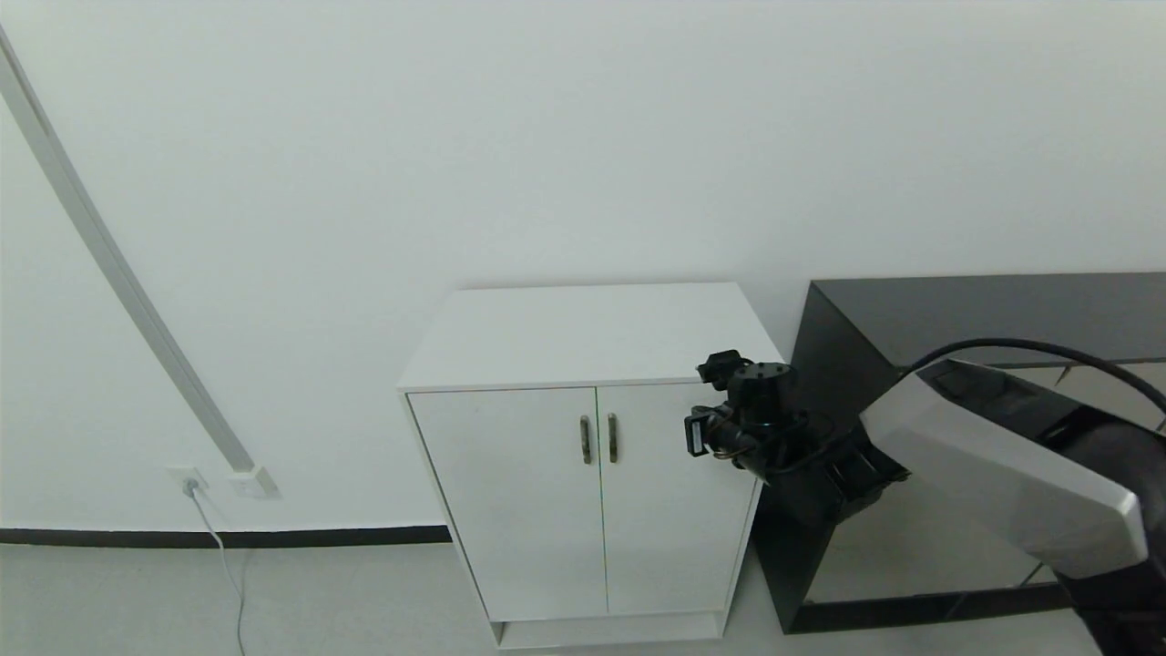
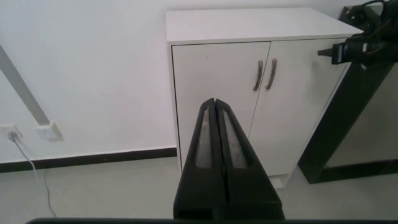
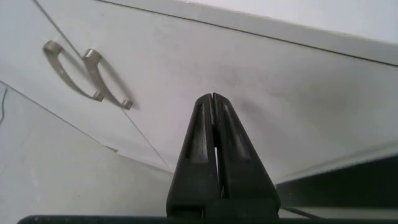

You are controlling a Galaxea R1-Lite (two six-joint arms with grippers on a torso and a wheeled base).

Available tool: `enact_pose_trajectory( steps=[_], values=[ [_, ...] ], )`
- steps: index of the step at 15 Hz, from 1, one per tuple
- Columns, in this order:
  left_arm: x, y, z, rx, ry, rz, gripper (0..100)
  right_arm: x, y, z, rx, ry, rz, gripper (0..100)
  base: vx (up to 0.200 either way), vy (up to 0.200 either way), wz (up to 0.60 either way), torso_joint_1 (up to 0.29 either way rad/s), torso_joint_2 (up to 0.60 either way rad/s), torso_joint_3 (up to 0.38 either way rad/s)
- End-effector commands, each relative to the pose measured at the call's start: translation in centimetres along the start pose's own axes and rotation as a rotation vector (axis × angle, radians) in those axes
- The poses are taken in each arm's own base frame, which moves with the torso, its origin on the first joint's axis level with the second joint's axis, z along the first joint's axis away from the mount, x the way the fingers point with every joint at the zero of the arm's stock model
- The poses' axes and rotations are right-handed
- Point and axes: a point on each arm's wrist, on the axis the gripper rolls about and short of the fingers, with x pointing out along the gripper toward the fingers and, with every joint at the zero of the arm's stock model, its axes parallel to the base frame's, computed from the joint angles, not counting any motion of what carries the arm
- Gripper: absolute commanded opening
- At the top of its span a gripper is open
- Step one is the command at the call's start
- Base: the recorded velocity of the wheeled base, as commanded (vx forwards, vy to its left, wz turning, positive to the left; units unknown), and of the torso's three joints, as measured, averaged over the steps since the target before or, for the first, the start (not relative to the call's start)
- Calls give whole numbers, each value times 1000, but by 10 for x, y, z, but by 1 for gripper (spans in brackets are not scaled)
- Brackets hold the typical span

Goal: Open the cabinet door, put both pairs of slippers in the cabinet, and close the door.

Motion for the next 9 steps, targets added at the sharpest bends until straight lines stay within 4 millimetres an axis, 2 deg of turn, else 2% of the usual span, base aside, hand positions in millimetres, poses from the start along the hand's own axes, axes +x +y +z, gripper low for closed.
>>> enact_pose_trajectory(
  steps=[1, 4, 9],
  values=[
    [0, 0, 0, 0, 1, 0, 0, -47, -3, 30, 2, -44, 6, 0, 0, 0, 0, 0, 0, 0],
    [0, 0, 0, 0, 1, 0, 0, -92, -19, 46, 8, -66, -48, 0, 0, 0, 0, 0, 0, 0],
    [0, 0, 0, 0, 1, 0, 0, -170, -63, 58, 32, -77, -147, 0, 0, 0, 0, 0, 0, 0]
  ],
)
